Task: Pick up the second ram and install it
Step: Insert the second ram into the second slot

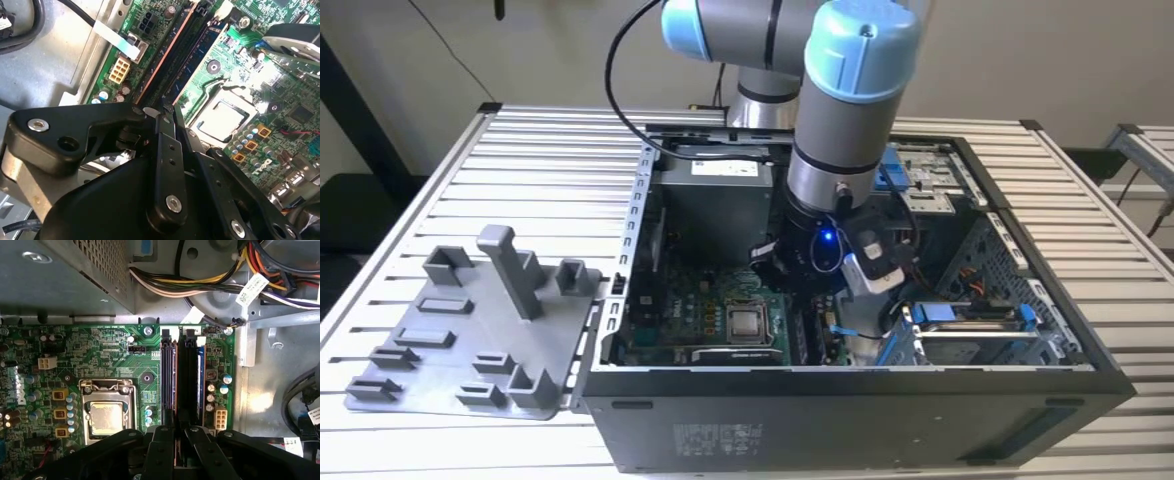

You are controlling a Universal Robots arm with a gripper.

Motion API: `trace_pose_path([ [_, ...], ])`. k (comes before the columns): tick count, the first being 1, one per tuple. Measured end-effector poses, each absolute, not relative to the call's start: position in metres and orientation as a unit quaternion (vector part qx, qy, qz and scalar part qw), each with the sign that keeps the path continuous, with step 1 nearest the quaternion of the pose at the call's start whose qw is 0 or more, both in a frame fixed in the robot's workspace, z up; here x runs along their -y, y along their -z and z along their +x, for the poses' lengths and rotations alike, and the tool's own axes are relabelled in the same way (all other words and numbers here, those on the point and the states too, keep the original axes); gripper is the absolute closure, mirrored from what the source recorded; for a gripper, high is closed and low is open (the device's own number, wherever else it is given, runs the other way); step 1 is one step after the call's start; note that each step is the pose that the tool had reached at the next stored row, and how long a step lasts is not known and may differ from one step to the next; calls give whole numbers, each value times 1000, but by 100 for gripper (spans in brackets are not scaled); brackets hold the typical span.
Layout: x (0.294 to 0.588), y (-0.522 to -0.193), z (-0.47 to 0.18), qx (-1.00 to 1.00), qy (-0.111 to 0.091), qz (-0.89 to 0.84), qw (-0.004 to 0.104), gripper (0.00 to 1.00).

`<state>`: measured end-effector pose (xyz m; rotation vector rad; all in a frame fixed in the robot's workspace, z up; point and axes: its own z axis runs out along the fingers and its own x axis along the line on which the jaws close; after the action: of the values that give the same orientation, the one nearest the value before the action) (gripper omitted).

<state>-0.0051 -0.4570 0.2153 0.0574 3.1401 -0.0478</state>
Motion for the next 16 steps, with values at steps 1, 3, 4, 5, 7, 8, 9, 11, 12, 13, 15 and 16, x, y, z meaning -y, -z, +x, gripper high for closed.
trace_pose_path([
  [1, 457, -215, -5, -1000, 15, 18, 0, 78],
  [3, 457, -215, -5, -1000, 16, 18, 0, 72],
  [4, 457, -216, -5, -1000, 16, 18, 0, 72],
  [5, 457, -220, -5, -1000, 16, 18, 0, 72],
  [7, 457, -229, -5, -1000, 16, 19, 0, 72],
  [8, 457, -233, -5, -1000, 16, 19, 0, 72],
  [9, 457, -238, -5, -1000, 16, 19, 0, 72],
  [11, 457, -247, -5, -1000, 16, 19, 0, 72],
  [12, 457, -251, -5, -1000, 15, 19, 0, 72],
  [13, 457, -252, -5, -1000, 16, 19, 0, 72],
  [15, 457, -253, -5, -1000, 15, 19, 0, 72],
  [16, 457, -253, -5, -1000, 16, 19, 0, 72],
])
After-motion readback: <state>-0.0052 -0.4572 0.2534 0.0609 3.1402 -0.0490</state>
